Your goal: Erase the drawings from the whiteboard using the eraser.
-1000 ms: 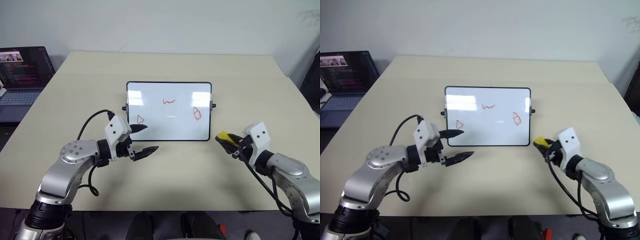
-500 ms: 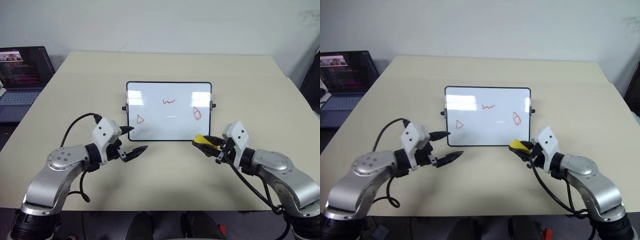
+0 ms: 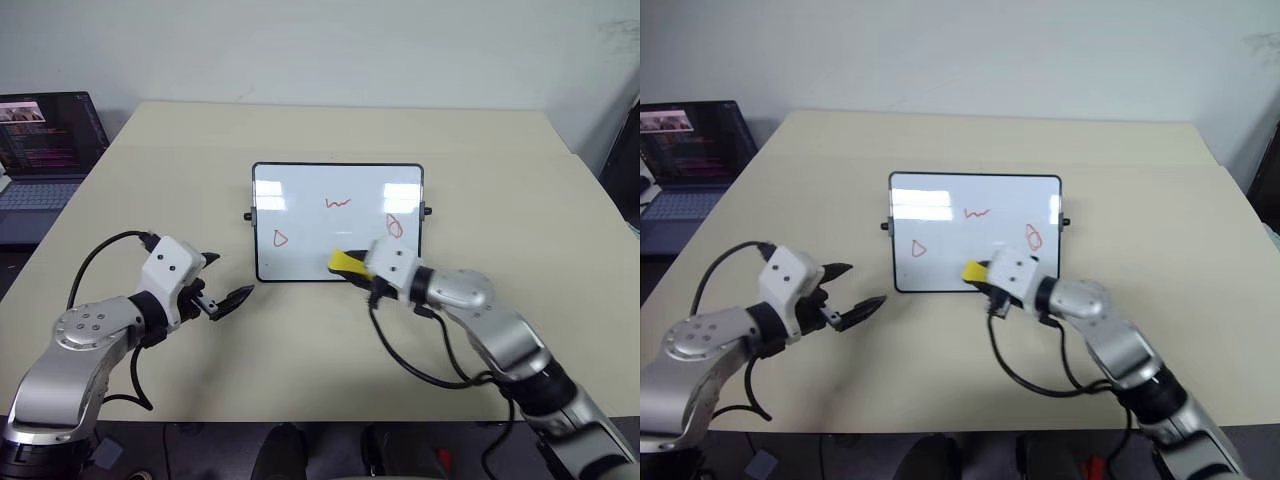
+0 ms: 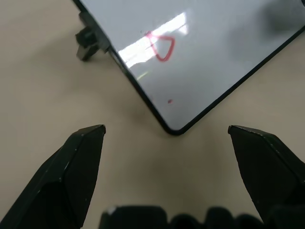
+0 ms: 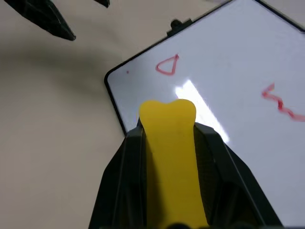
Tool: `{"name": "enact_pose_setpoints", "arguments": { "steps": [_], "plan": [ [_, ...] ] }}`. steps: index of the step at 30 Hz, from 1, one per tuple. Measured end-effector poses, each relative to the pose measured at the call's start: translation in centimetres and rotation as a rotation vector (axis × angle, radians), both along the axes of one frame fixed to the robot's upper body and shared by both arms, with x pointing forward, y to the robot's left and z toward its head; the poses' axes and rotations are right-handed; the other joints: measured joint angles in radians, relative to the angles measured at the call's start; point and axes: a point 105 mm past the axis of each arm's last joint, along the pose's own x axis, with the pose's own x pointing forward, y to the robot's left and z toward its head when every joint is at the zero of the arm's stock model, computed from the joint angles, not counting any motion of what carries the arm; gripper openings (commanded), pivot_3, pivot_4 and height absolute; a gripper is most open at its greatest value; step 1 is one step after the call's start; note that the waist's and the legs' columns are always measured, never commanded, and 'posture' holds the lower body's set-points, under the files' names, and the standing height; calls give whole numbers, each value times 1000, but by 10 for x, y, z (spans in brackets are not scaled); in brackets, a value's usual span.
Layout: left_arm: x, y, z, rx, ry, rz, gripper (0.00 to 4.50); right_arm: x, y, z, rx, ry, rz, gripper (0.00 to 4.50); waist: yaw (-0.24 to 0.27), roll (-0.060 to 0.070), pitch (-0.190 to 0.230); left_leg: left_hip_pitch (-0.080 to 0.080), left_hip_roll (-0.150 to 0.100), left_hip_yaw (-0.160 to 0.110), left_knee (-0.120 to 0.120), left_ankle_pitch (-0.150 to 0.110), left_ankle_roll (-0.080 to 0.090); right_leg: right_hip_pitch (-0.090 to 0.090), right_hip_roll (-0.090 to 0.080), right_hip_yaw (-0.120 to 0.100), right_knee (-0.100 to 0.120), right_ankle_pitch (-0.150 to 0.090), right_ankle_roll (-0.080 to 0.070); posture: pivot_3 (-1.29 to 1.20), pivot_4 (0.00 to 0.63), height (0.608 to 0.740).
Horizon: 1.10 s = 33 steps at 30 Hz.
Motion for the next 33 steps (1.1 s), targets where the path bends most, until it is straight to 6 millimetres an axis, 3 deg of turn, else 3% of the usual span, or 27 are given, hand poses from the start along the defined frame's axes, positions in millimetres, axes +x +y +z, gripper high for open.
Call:
{"name": "enact_pose_setpoints", "arguments": {
  "steps": [5, 12, 22, 33],
  "plan": [
    [2, 7, -4, 24, 7, 41, 4500, 17, 46, 20, -45, -155, 60, 1014, 0, 0, 0, 0, 1, 0, 0, 0, 0, 0, 0, -1, 0, 0, -1, 0, 150, 740],
    [0, 1, -8, 23, 38, -20, 4500, 28, 77, 10, -131, -159, 84, 1013, 2, 0, 0, -1, 0, 0, 1, 0, 0, 0, -2, -1, 1, 0, -1, 0, 150, 740],
    [-8, -14, -9, -5, 62, -155, 4500, 64, 83, 7, -217, -191, -7, 1012, -1, 0, 0, -1, 0, 0, 0, 0, 0, -1, -2, -1, 1, 0, -1, 0, 150, 740],
    [-8, -23, -7, -5, 62, -212, 4500, 51, 84, -16, -397, -162, 121, 1012, 1, 0, 0, 0, 0, -1, 0, 0, 0, 0, -2, -1, 2, 0, -1, 0, 150, 740]
  ]
}}
